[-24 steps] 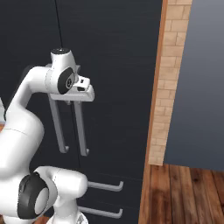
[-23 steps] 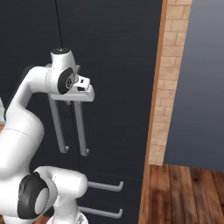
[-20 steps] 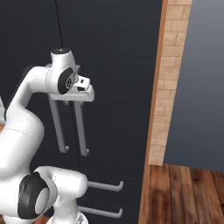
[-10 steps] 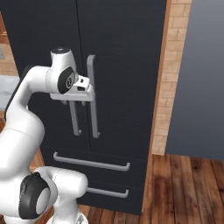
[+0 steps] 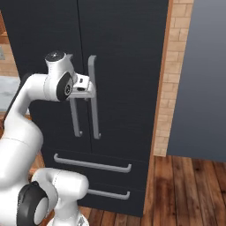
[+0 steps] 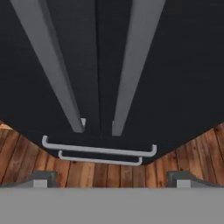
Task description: Open the fridge, remove the kiwi, cucumber, and chicken drumstick, and place them on any counter.
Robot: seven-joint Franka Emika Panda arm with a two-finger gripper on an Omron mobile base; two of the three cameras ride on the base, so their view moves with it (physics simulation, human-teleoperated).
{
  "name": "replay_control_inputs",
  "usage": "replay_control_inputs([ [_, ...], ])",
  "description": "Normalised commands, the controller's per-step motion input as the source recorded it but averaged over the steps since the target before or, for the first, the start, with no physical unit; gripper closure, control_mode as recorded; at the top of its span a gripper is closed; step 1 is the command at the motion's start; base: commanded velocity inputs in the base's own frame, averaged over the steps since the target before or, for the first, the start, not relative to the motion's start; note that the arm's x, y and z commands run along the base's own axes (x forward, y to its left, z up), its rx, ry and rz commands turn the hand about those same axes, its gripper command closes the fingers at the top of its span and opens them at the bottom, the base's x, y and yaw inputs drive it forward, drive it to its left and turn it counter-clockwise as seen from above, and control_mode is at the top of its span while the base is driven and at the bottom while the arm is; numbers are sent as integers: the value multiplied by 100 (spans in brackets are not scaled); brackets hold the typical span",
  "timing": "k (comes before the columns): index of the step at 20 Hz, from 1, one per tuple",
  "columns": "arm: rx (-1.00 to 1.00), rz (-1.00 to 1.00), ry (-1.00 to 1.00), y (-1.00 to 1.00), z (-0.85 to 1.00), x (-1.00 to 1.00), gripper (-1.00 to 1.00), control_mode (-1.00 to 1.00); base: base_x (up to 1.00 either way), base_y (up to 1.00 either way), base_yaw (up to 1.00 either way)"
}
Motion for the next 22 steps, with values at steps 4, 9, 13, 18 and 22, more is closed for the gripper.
replay_control_inputs([
  [4, -9, -7, -45, -22, 0, 42, -100, -100, 0, 0, 0],
  [9, -2, -2, -26, -24, 0, 47, -100, -100, 0, 0, 0],
  [13, 0, 0, -13, -5, 0, 58, -100, -100, 0, 0, 0],
  [18, 2, 0, -4, 0, 0, 41, -100, -100, 0, 0, 0],
  [22, 5, 0, 0, 0, 0, 39, -100, -100, 0, 0, 0],
])
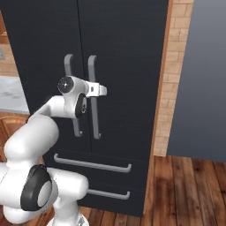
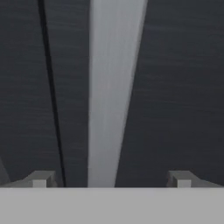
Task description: Open the fridge, remove the kiwi, cucumber, and chicken drumstick, and place them on any counter.
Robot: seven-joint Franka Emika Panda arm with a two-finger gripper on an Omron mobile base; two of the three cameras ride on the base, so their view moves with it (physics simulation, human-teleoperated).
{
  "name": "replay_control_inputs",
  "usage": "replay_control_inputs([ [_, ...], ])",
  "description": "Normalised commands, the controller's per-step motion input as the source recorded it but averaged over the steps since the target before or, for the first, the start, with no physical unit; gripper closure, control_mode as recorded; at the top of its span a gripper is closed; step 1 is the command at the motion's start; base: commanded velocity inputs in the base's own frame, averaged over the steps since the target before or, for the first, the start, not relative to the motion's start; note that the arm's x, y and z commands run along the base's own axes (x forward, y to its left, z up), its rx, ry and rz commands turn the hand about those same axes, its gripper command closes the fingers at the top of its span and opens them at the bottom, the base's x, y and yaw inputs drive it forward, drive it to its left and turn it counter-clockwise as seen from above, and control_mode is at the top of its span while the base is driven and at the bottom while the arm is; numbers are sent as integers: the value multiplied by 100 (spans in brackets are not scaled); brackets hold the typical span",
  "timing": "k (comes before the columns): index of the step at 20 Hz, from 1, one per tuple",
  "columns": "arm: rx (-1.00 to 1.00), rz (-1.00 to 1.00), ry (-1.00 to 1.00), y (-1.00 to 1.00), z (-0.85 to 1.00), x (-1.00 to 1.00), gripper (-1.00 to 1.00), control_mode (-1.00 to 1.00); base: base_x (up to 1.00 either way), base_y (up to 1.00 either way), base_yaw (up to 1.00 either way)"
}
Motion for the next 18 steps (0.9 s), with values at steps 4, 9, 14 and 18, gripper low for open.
replay_control_inputs([
  [4, 10, 0, 0, 1, 0, 45, -100, -100, 0, 0, 0],
  [9, 10, 0, 0, 0, 0, 55, -100, -100, 0, 0, 0],
  [14, 5, 0, 0, 0, 0, 59, -100, -100, 0, 0, 0],
  [18, 2, 0, 0, 0, -1, 67, 100, -100, 0, 0, 0],
])
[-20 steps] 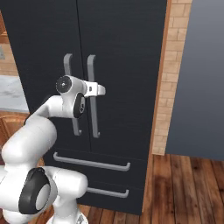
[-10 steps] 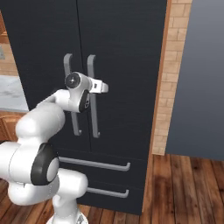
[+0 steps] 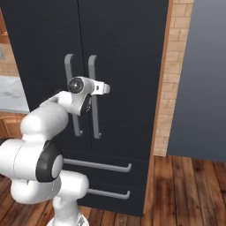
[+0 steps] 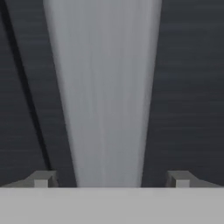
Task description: Open the fridge, remove the kiwi, cucumber, and chicken drumstick, and place them on any counter.
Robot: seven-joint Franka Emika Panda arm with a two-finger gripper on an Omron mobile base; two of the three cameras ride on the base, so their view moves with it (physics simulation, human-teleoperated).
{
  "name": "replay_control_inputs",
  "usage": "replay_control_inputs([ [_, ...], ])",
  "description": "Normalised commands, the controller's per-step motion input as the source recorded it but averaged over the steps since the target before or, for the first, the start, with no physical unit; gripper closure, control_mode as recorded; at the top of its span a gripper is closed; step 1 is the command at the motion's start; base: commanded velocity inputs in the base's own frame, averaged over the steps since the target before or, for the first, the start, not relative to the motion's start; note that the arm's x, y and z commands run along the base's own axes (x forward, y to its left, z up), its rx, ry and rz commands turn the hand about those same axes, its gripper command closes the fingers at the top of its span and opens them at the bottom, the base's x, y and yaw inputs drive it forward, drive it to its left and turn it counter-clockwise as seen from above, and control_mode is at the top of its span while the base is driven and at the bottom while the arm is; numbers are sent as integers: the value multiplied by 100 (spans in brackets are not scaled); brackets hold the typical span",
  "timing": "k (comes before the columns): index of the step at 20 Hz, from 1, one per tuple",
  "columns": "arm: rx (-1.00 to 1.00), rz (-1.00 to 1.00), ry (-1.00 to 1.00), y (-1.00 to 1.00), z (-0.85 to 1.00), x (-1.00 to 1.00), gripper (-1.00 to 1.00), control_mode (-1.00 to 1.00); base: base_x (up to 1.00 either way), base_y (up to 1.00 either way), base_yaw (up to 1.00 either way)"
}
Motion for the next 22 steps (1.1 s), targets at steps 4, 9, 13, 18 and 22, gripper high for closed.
replay_control_inputs([
  [4, 0, 0, 0, 0, 0, 25, 100, -100, 0, 0, 0],
  [9, 0, -6, -8, -23, 23, -80, 100, -100, 0, 0, 0],
  [13, 0, -11, -12, -44, 36, -100, 100, -100, 0, 0, 0],
  [18, 7, -15, -13, -72, 30, -100, 100, -100, 0, 0, 0],
  [22, 15, -18, -8, -93, 28, -100, 100, -100, 0, 0, 0],
])
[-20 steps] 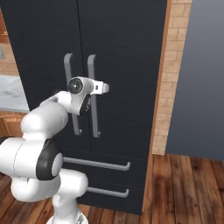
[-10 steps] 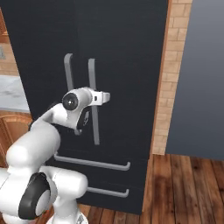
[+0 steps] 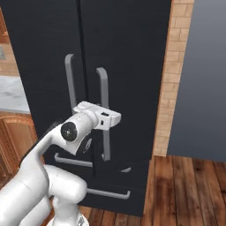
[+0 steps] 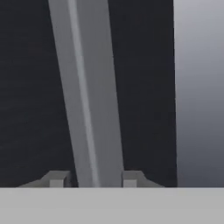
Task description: Open the fridge, remove the kiwi, cucumber, and chicken drumstick, and place them on any counter.
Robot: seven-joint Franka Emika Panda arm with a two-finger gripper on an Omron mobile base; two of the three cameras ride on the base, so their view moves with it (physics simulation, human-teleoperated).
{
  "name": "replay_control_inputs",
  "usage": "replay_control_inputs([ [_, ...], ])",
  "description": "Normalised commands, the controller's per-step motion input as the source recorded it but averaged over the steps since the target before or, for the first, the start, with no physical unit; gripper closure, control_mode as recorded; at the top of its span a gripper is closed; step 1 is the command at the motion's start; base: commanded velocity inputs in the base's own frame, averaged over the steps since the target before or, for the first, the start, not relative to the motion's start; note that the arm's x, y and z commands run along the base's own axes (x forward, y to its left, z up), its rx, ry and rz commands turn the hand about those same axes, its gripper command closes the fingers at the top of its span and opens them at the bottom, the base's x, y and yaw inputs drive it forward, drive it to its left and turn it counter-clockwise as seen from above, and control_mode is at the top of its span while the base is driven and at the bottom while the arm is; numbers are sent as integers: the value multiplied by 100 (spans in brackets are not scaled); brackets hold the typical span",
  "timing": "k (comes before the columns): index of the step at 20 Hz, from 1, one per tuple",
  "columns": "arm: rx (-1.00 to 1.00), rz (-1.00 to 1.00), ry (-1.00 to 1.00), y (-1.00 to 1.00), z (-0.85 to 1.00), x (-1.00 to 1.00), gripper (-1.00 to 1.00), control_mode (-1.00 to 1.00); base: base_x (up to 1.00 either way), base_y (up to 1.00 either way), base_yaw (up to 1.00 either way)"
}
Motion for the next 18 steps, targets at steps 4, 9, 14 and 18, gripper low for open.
replay_control_inputs([
  [4, 17, -17, -6, -95, 31, -100, 100, -100, 0, 0, 0],
  [9, 8, -9, -7, -33, 30, -100, -100, -100, 0, 0, 0],
  [14, -9, 0, -22, 73, 1, -100, -100, -100, 0, 0, 0],
  [18, -25, 0, -20, 100, 0, -100, -100, -100, 0, 0, 0],
])
